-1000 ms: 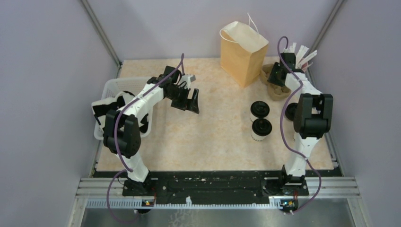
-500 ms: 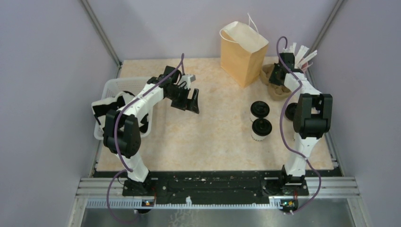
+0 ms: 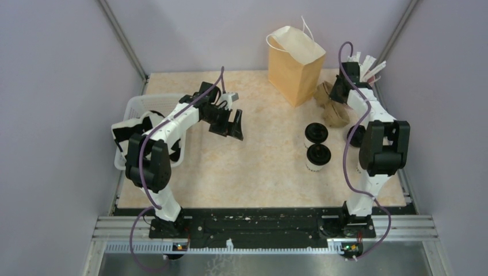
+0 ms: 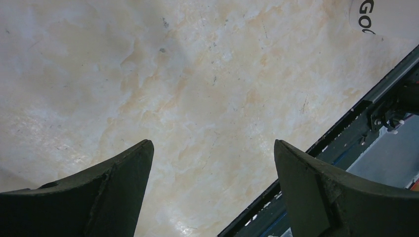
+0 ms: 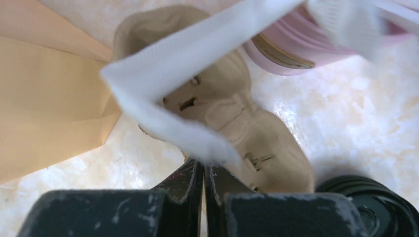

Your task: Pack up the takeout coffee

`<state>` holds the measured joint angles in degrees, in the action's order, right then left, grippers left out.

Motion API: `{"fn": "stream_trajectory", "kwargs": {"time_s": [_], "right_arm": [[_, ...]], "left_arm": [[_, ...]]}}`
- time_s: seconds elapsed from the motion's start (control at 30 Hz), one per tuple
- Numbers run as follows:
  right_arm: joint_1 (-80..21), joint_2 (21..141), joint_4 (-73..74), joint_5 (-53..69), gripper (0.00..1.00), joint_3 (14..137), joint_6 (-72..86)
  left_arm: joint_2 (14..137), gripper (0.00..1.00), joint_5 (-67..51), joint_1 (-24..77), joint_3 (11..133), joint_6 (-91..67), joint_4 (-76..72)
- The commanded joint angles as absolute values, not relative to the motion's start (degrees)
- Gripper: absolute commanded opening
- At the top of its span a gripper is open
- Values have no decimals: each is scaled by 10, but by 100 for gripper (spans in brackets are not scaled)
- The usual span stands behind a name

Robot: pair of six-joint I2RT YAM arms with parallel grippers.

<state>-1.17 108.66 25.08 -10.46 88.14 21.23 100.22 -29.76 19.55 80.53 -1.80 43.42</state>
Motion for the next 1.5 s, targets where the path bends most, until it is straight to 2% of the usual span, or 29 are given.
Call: {"fn": "stream_trajectory", "kwargs": {"time_s": [0.0, 0.3, 0.53, 0.6, 0.7, 0.9, 1.0, 1.2, 1.33, 1.47], "right_arm": [[-18, 1021, 233, -140, 0, 871, 225], [-29, 1020, 252, -106, 2, 864, 187], [-14, 1020, 295, -80, 57, 869, 127], [-4, 1022, 304, -78, 66, 869, 123], [13, 1030, 302, -44, 72, 866, 110], [19, 1080, 329, -15, 72, 891, 87], [18, 1100, 340, -17, 68, 897, 72], [-9, 1096, 348, -49, 43, 901, 66], [-55, 1097, 363, -159, 25, 912, 60], [-91, 1108, 356, -247, 31, 909, 53]], "left_arm": [[971, 98, -324, 195, 794, -15, 412], [962, 98, -338, 195, 784, -20, 407], [961, 98, -340, 195, 779, -23, 404], [962, 98, -340, 195, 779, -24, 404], [963, 98, -341, 195, 780, -23, 404], [964, 98, -339, 195, 780, -20, 406], [964, 98, -337, 195, 779, -19, 406], [965, 98, -338, 194, 779, -18, 406], [967, 98, -341, 194, 779, -18, 404], [965, 98, -342, 195, 776, -19, 402]]}}
